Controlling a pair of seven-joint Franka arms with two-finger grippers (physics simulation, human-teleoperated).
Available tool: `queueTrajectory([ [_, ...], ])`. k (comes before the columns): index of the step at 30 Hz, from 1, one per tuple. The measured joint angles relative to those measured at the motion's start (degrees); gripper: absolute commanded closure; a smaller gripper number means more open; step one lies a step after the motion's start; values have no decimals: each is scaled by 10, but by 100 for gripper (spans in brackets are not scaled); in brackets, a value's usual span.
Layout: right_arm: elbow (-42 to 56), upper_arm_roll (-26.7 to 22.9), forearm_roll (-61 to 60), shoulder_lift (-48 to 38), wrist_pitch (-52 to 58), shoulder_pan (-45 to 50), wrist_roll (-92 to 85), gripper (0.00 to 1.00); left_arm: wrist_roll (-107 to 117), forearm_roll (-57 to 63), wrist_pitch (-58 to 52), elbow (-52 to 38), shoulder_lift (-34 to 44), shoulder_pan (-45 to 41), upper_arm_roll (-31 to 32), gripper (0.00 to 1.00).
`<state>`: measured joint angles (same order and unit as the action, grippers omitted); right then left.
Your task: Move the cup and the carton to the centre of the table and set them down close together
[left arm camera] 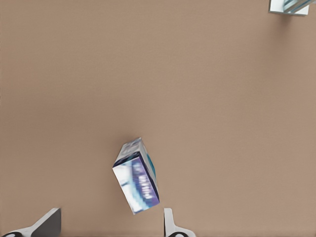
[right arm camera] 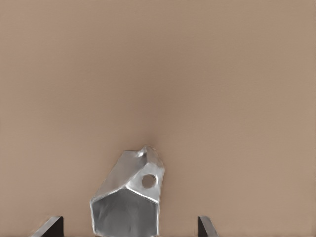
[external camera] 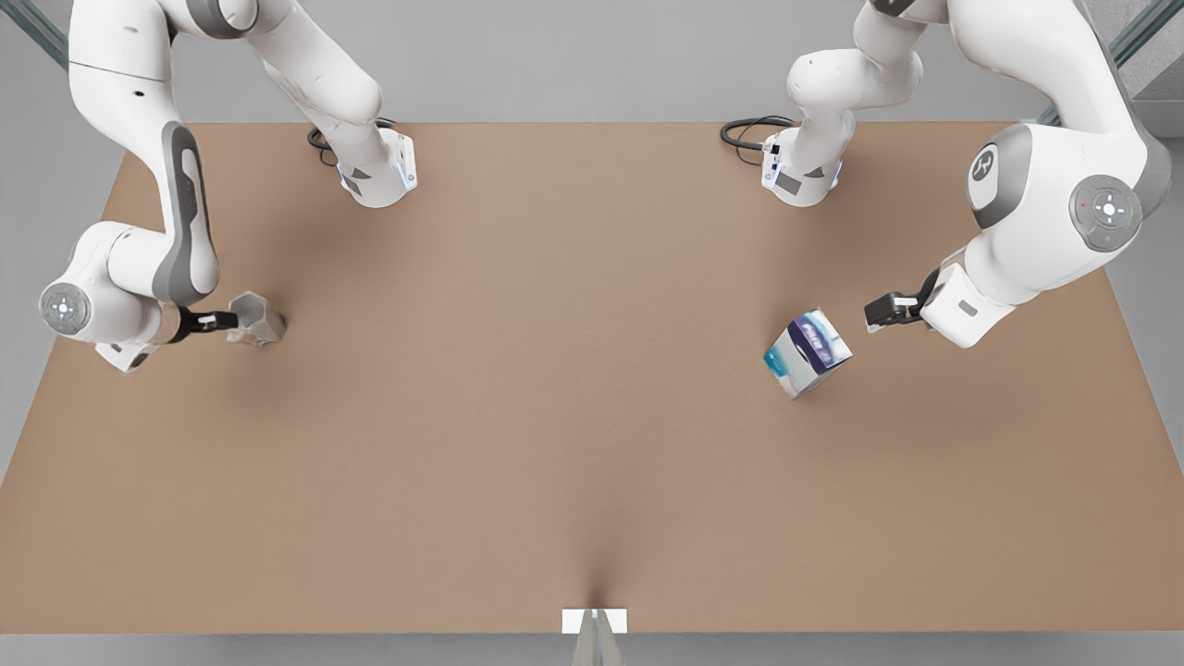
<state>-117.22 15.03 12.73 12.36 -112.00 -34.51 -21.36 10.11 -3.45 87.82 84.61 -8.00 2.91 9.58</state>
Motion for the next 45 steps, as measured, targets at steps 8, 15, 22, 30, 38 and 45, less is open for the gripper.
queueTrajectory([
  [8,-46,0,9,-2,-38,-28,-23,0,0,0,-5,0,-3,0,0,0],
  [15,-62,0,8,4,-55,-40,-34,0,0,0,-6,0,-5,0,0,0],
  [22,-61,0,4,34,-80,-48,-35,0,0,1,-8,0,-7,0,0,0],
  [30,-67,0,4,30,-76,-53,-36,0,1,11,-16,0,-12,0,1,0],
  [38,-86,0,4,32,-88,-69,-43,0,1,13,-19,-3,-20,0,4,0],
  [45,-92,0,3,56,-105,-61,-42,19,1,16,-20,-2,-20,-1,3,0],
])
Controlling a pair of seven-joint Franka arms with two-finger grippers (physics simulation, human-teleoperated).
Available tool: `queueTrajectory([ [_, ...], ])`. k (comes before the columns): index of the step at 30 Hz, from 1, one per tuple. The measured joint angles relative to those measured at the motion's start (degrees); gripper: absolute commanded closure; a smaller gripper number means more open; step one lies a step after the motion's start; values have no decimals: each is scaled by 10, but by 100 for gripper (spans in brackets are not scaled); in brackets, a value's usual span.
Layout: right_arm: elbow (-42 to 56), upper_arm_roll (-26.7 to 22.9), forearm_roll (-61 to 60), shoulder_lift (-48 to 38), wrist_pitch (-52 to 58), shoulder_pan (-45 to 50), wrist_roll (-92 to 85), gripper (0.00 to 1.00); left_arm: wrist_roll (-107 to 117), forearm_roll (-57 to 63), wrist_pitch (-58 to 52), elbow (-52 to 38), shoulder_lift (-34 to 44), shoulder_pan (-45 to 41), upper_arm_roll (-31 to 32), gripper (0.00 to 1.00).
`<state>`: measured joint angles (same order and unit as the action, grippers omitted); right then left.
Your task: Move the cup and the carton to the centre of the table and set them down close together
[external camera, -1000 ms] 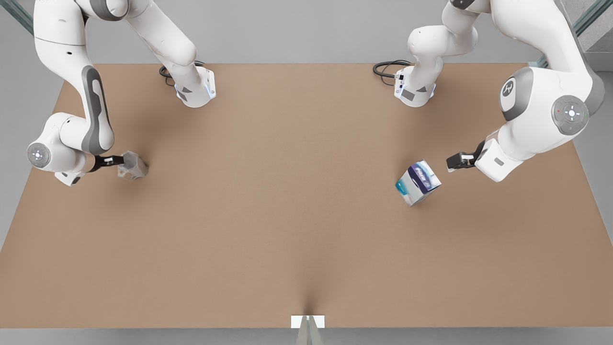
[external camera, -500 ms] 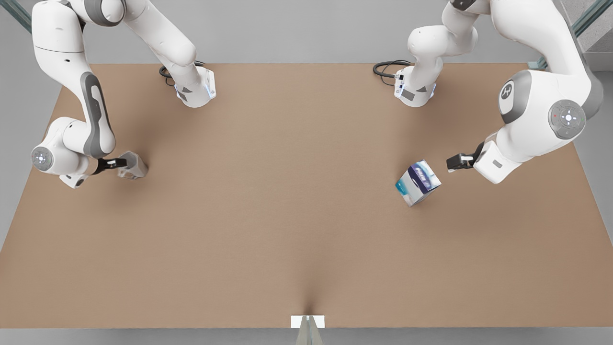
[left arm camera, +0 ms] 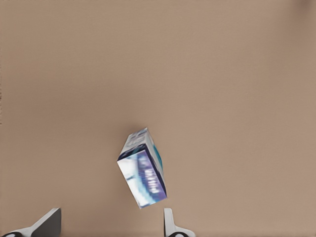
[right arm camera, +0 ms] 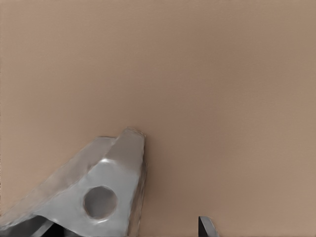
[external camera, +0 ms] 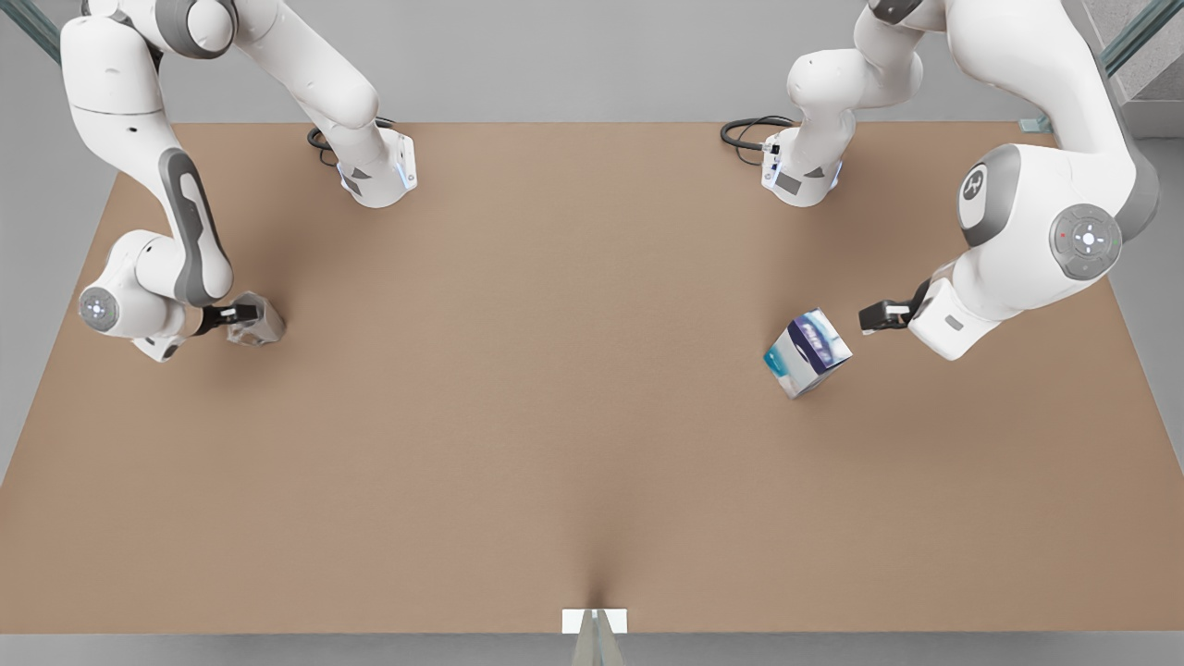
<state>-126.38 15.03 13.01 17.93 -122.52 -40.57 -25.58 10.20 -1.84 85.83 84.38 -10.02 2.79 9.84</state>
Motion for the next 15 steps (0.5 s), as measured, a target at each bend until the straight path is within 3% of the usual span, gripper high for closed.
queueTrajectory([
  [1,0,0,0,0,0,1,2,54,0,0,0,0,-1,0,0,0],
  [2,0,0,0,1,1,1,3,72,0,0,0,0,-1,0,-1,0],
  [15,7,12,-1,7,0,5,6,79,1,1,-3,0,0,-6,-2,0],
])
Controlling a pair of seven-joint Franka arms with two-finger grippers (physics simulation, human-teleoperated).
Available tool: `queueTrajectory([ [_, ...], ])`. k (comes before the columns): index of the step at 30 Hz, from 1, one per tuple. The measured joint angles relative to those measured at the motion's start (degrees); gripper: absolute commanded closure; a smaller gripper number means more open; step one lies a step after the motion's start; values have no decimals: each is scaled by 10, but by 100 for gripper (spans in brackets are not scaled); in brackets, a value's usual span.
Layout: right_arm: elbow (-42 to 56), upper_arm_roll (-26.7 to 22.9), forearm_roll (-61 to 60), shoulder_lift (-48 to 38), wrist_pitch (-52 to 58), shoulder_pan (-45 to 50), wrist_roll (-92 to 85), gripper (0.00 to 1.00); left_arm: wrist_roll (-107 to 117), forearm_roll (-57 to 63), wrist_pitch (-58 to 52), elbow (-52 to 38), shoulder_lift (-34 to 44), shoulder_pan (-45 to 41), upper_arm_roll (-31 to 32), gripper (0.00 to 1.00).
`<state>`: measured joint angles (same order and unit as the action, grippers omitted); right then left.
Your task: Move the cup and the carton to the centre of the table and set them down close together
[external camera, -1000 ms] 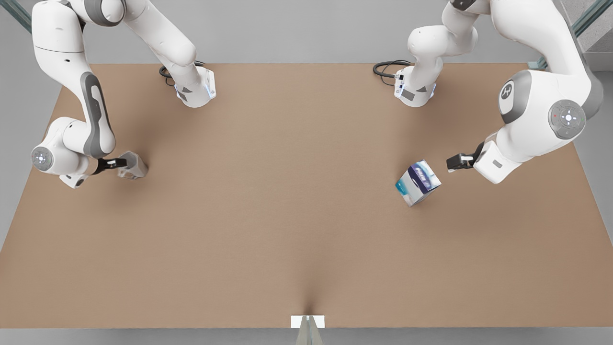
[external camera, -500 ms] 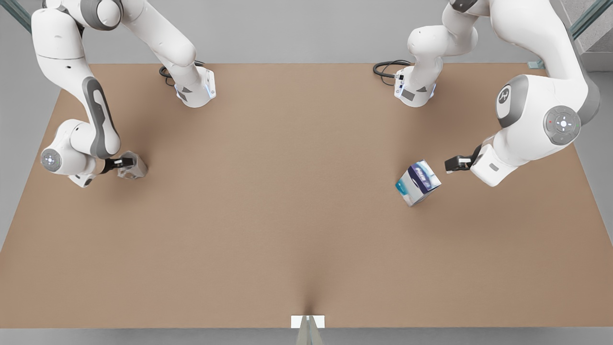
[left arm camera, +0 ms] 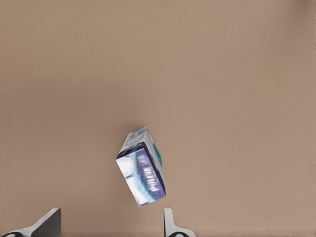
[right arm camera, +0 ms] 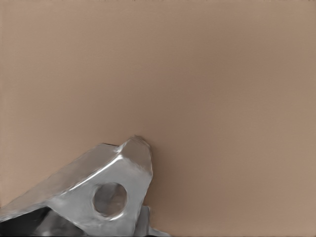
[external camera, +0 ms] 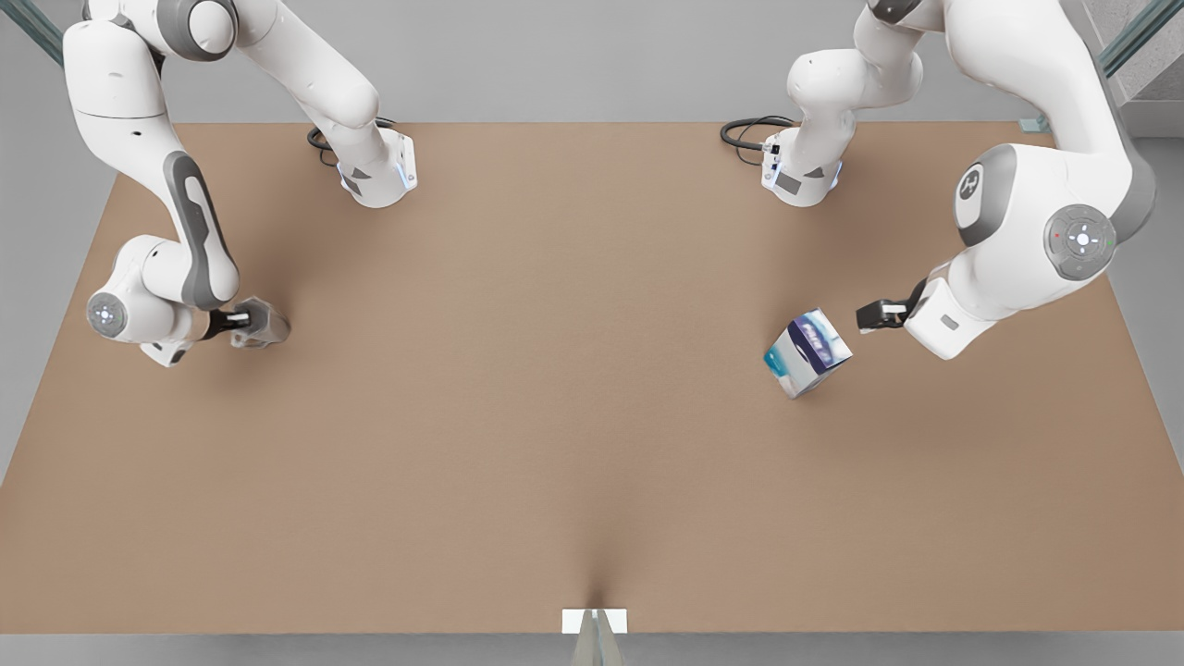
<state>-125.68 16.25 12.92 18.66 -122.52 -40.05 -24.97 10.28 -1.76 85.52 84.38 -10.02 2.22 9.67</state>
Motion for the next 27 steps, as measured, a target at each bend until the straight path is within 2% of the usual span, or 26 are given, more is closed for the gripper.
queueTrajectory([
  [5,27,37,-2,7,-2,0,-1,79,20,2,8,3,-2,2,3,0],
  [7,61,62,-3,12,1,-1,-1,79,51,7,84,62,4,-5,7,0],
  [8,93,92,-5,21,3,0,-1,79,70,9,127,100,21,-11,7,0],
  [11,193,101,-71,66,19,109,10,79,163,12,187,167,38,-46,3,0],
  [14,310,93,-79,151,19,234,62,79,163,14,205,197,47,-25,0,0],
  [15,357,54,-98,178,19,308,83,79,163,14,222,214,51,-32,-13,0],
  [17,459,-67,-194,231,18,486,93,79,181,14,283,273,68,-22,-16,0],
  [18,494,-90,-217,251,17,535,116,79,187,14,290,286,74,-20,-16,0],
  [20,538,-92,-229,278,14,593,178,79,188,15,296,305,84,-24,-15,0],
  [21,570,-128,-256,300,13,641,201,79,202,15,312,311,84,-29,-15,0],
  [22,591,-191,-313,319,13,705,217,79,216,15,328,322,83,-36,-15,0],
  [23,613,-220,-340,336,12,743,243,79,216,15,329,326,81,-43,-14,0],
  [26,650,-249,-345,373,12,777,277,78,216,15,328,333,74,-64,-14,0],
  [27,650,-267,-348,375,12,792,278,54,216,15,328,335,69,-64,-14,0],
])
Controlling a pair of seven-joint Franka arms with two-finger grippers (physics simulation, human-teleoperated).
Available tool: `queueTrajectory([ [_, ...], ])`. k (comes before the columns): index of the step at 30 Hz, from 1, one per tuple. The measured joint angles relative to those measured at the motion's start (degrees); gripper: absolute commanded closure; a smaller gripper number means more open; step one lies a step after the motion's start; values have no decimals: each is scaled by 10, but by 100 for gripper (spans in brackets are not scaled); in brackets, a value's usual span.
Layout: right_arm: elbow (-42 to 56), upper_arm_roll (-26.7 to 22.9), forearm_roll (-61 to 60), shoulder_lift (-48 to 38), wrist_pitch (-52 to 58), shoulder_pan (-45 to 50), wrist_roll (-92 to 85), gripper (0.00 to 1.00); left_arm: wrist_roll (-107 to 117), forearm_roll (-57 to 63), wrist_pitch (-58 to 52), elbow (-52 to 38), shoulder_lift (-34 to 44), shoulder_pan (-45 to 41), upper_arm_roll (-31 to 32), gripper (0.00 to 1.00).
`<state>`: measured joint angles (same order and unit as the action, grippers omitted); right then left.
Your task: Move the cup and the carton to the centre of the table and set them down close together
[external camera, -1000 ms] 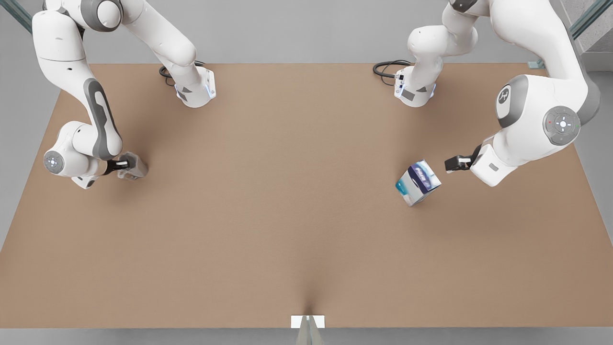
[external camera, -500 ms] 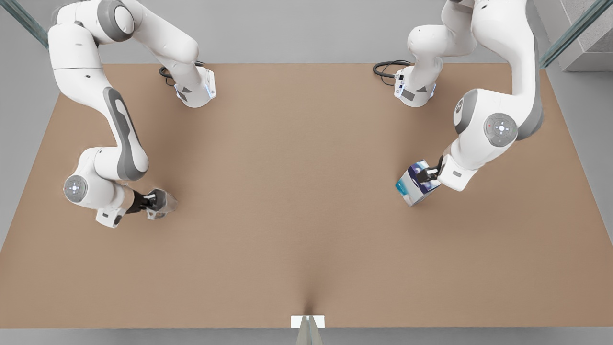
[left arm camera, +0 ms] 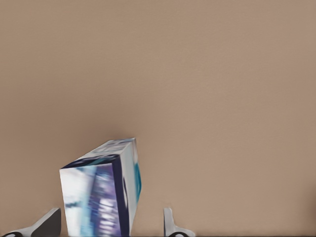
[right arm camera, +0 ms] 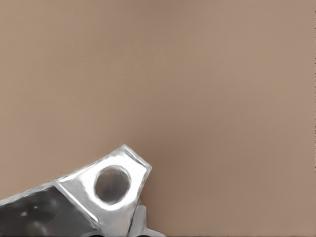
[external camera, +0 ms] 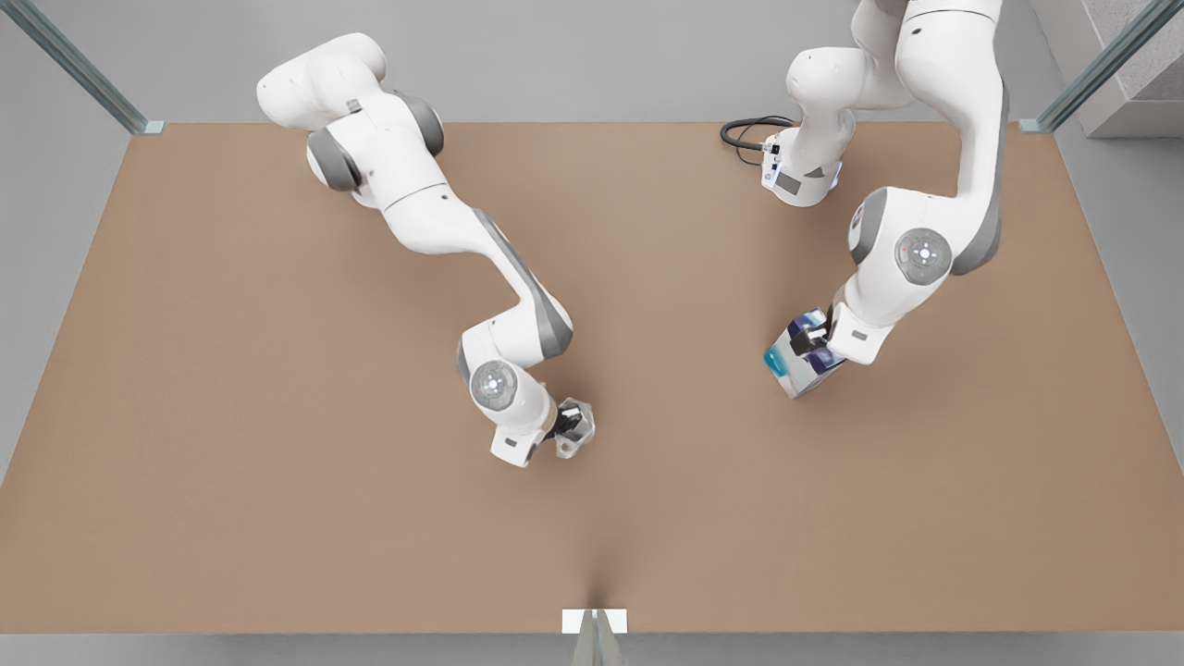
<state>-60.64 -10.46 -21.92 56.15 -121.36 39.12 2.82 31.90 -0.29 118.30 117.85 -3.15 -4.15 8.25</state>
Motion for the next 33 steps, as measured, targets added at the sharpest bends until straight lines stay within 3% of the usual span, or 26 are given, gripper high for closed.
queueTrajectory([
  [1,1,-15,-16,5,0,8,6,13,0,0,0,0,-2,6,0,0],
  [2,1,-17,-11,5,0,10,12,0,0,0,0,0,-2,16,0,0],
  [7,4,-18,-15,5,-2,10,7,0,1,0,53,49,11,26,-1,0],
  [12,4,-19,-29,5,-2,9,-2,0,2,-1,53,51,7,2,-1,0],
  [18,3,-20,-34,4,-2,7,-5,0,2,-1,51,59,6,36,-1,0],
  [33,-20,-21,-31,-65,30,5,22,0,14,-3,53,80,-7,19,-1,0],
])
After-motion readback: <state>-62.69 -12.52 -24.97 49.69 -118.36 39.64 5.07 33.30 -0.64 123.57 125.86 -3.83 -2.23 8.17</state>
